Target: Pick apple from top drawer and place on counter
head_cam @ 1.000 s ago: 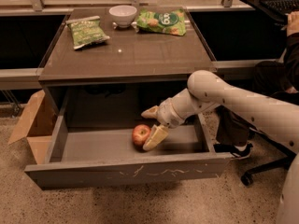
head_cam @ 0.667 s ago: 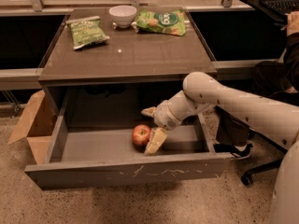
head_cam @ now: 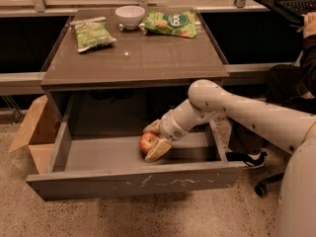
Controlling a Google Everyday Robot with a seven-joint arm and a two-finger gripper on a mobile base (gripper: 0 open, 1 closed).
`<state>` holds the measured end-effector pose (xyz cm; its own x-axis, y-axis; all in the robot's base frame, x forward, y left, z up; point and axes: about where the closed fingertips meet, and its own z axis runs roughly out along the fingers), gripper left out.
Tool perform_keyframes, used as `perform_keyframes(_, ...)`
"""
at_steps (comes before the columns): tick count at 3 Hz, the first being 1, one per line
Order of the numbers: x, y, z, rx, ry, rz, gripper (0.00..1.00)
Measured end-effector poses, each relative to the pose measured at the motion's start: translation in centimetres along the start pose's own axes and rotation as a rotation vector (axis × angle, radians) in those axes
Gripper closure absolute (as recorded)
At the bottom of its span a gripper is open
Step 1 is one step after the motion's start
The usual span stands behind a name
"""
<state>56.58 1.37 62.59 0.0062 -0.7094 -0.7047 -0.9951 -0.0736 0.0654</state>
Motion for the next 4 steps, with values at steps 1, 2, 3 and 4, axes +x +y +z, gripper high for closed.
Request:
perform_keyframes(1, 0.1, 0.0, 0.1, -0.001, -0.001, 0.001, 0.56)
perform_keyframes(2, -0.4, 0.7, -2.2, 0.031, -0.064, -0.003, 0.86)
perform_keyframes(3, -2.2, 1.6, -7.6, 0.095, -0.175, -0.048, 1.00)
perform_keyframes(4, -4.0, 2.2, -14.6, 0.152, -0.283, -0.116, 1.00)
